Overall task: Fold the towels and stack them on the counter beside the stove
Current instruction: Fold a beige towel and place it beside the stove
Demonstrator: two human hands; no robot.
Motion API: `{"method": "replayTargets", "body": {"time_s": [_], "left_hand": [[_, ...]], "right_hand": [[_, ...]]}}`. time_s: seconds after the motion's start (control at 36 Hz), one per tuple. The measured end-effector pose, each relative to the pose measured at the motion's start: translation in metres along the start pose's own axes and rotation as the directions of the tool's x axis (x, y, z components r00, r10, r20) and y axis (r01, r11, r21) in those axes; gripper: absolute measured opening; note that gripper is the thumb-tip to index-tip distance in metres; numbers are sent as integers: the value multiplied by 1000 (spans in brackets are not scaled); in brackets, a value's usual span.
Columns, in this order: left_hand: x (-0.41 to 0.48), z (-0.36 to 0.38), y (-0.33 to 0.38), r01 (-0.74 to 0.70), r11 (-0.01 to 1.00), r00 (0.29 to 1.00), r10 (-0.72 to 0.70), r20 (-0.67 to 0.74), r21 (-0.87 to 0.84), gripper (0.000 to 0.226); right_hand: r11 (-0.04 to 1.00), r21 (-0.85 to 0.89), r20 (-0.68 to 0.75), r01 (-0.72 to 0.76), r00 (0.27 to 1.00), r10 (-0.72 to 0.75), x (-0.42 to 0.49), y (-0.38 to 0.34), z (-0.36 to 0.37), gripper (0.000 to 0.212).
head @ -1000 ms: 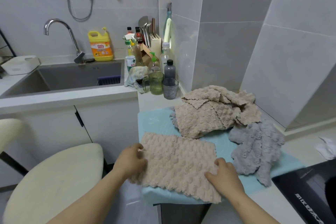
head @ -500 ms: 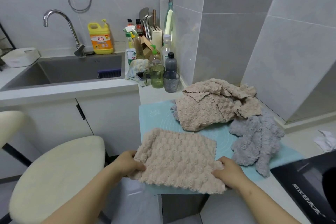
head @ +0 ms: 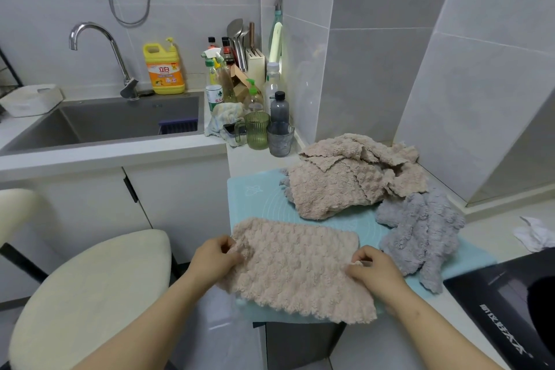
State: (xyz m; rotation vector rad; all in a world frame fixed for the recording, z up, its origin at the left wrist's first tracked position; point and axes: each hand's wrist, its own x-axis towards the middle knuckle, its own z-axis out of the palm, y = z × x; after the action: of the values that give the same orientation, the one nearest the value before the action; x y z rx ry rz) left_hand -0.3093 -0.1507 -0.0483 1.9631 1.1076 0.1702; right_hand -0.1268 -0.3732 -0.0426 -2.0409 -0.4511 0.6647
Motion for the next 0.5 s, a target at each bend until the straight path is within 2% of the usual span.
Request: {"method": "replayTargets", "body": {"time_s": [0.08, 0.14, 0.19, 0.25, 0.31, 0.39, 0.5], "left_hand": [[6, 3, 1, 41, 999, 999, -41, 5, 5, 15], [10, 5, 1, 75, 997, 997, -75, 1, 30, 16], [12, 5, 0, 115, 989, 993, -116, 2, 89, 16], [14, 4, -1, 138, 979, 990, -140, 2, 147, 18], [15, 3, -1, 143, 976, 989, -145, -1, 163, 18], [18, -1, 3, 108, 989, 994, -108, -7, 102, 14], [25, -8, 12, 67, 994, 997, -69, -19, -89, 12]], "right_hand": [[987, 126, -18, -96, 995, 99, 8, 4, 1, 18], [987, 114, -49, -113, 992, 119, 12, 7, 1, 20], [995, -14, -115, -99, 989, 96, 15, 10, 2, 21], [972, -219, -187, -79, 982, 37, 16, 12, 2, 20], [945, -324, -187, -33, 982, -30, 15, 9, 0, 19], [955, -294, -118, 44, 990, -82, 15, 1, -3, 17], [973, -216, -129, 76, 986, -106, 21, -7, -8, 12]]}}
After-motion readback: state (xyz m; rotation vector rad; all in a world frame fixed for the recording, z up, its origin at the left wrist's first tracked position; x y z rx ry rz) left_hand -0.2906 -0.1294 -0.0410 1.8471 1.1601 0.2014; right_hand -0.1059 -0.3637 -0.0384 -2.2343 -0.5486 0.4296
